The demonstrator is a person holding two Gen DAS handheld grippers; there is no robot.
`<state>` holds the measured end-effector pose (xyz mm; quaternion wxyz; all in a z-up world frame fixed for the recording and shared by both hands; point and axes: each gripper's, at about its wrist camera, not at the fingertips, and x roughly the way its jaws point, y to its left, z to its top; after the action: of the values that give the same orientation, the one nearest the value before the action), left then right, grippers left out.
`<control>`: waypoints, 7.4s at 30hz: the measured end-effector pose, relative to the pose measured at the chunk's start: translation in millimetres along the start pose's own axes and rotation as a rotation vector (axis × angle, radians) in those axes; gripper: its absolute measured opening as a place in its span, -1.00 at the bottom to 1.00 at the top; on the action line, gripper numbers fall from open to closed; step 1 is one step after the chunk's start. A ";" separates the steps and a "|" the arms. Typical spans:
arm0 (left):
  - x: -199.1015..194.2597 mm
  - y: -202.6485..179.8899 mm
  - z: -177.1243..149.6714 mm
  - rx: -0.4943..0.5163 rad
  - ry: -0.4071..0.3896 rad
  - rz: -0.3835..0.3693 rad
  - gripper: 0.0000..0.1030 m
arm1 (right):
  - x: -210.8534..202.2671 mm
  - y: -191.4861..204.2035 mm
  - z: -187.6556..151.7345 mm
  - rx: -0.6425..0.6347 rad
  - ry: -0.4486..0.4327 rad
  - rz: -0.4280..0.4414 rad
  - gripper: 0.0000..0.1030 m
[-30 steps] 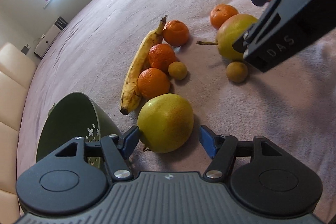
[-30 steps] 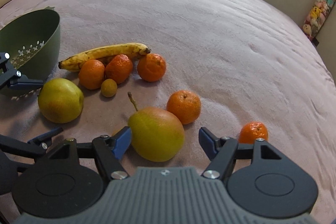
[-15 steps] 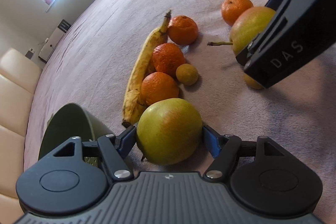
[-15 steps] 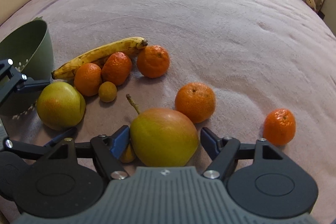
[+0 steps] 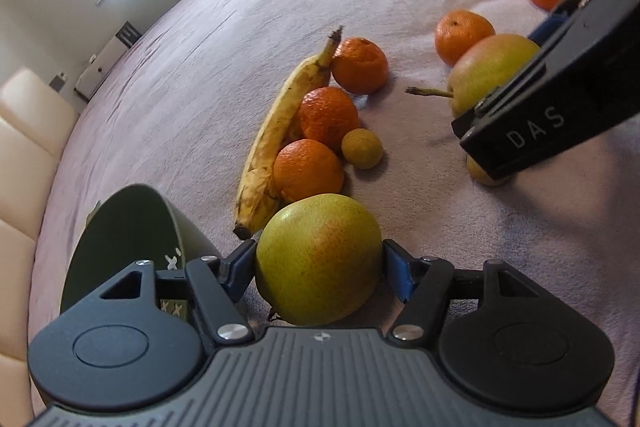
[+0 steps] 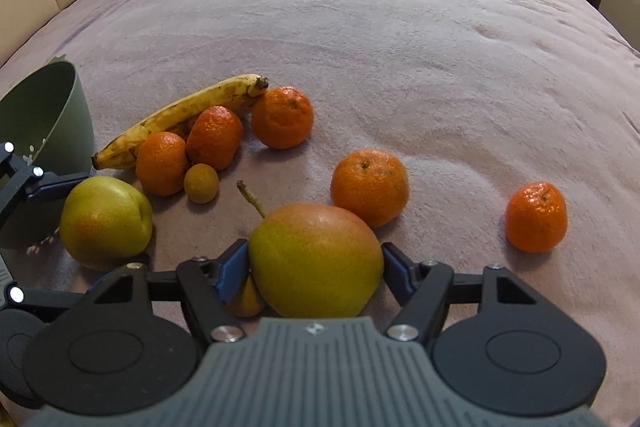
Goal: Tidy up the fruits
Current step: 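Grasp the round yellow pear with the left tool while the right tool grasps the stemmed pear, then carry both pears over the green colander and open both tools to drop them, then lift both open tools out of the colander back toward the fruit pile, then grasp a mandarin with the right tool while the left tool grasps another mandarin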
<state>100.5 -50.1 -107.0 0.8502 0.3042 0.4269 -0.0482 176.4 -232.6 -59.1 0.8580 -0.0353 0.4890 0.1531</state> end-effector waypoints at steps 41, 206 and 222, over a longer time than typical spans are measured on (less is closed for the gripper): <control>-106.5 165.2 -35.4 -0.601 -0.153 -0.010 0.49 | -105.9 96.2 39.5 -0.041 -0.234 0.212 0.31; -25.6 38.4 35.5 -0.544 -0.178 -0.422 0.39 | -64.8 -58.8 -3.6 0.065 -0.127 -0.299 0.00; 24.9 -2.2 80.0 -0.487 -0.156 -0.503 0.35 | -31.4 -89.0 11.4 0.121 -0.085 -0.343 -0.14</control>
<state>171.2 -92.1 -90.8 0.8892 -0.0265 0.4213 -0.1762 197.4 -322.0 -34.4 0.8921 -0.0598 0.4473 -0.0236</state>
